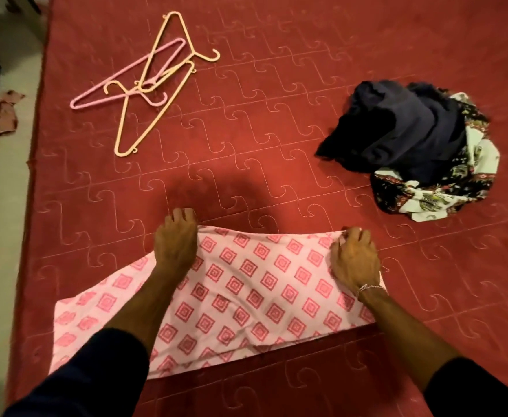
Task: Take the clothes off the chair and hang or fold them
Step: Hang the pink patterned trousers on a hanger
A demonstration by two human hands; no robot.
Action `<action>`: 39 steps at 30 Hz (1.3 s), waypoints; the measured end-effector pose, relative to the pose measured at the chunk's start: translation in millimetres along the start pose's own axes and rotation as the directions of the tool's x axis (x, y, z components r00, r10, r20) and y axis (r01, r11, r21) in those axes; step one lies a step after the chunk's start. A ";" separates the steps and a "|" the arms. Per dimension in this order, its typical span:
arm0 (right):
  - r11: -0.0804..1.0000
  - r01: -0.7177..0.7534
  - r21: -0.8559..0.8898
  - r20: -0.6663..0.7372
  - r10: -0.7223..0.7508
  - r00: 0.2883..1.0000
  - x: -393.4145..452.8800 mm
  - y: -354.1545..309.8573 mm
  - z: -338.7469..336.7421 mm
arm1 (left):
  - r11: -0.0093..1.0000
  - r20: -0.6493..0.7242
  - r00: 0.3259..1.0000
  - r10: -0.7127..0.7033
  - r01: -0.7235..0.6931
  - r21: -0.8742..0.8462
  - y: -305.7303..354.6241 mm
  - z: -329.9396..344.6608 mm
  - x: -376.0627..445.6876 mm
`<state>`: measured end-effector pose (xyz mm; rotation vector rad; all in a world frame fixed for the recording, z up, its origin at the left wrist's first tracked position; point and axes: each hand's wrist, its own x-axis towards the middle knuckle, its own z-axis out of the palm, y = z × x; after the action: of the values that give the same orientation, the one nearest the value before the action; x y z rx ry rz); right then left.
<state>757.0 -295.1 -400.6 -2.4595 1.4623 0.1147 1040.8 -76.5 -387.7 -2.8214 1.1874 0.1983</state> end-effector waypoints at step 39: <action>0.685 0.711 0.157 0.310 -0.718 0.623 117.7 -477.2 64.5 | 0.931 0.112 0.967 0.228 -0.183 -0.317 -116.9 65.1 35.2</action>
<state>1234.6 -162.5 -393.5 -2.6265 0.2577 0.3455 1143.0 -12.1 -455.2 -2.8585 1.5366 0.6450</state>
